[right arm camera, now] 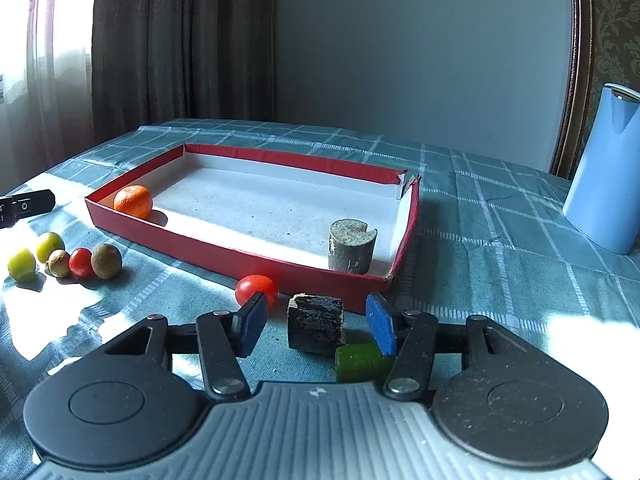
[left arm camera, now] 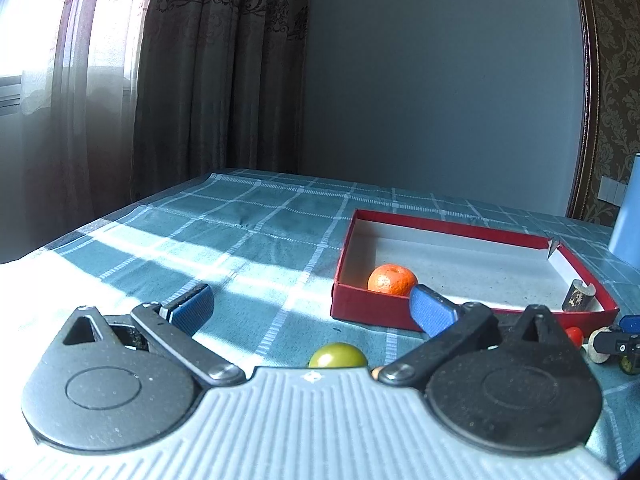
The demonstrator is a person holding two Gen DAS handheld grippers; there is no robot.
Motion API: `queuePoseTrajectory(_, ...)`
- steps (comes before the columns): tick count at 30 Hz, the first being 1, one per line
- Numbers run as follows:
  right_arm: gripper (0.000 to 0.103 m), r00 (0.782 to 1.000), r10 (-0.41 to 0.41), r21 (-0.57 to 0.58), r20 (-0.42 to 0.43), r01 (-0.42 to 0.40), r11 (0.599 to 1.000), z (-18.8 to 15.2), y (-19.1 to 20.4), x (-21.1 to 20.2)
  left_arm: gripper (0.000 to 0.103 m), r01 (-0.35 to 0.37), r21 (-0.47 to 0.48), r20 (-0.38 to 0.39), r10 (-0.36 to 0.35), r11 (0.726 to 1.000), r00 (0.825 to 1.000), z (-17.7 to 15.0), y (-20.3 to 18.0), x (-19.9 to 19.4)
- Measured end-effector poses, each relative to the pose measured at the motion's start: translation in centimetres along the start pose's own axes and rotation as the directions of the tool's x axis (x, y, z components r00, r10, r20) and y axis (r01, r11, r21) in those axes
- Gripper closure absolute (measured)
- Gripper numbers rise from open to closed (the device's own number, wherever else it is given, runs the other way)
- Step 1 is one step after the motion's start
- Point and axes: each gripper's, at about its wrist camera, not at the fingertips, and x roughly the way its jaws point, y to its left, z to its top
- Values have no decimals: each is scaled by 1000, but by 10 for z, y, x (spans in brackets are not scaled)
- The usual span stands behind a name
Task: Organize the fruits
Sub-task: 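Close the right gripper around the black square block, then lift the black block into the red box and open the right gripper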
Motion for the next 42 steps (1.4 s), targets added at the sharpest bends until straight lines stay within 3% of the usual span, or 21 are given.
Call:
queuePoseTrajectory(3,49,1000,-1,-3,-9,1,1000,-1,0,2,0,-1,0,0,1,1000,1000,0,0,0)
queuePoseTrajectory(11,64,1000,-20,-16,-23,19,1000,-2,-1,7,0,-6,3,-8,6,1000,1000,0,-1,0)
queuePoseTrajectory(16,65,1000,-22,-24,-21,22,999,-3,0,8,0,-6,4,-10,6,1000,1000,0,-1,1)
queuePoseTrajectory(20,75,1000,-21,-24,-19,21,999,-3,4,8,0,-6,5,-11,7,1000,1000,0,-1,1)
queuePoseTrajectory(42,75,1000,7,34,20,-8,999,3,-2,-3,0,-61,24,-74,62,998,995,-1,-2,13)
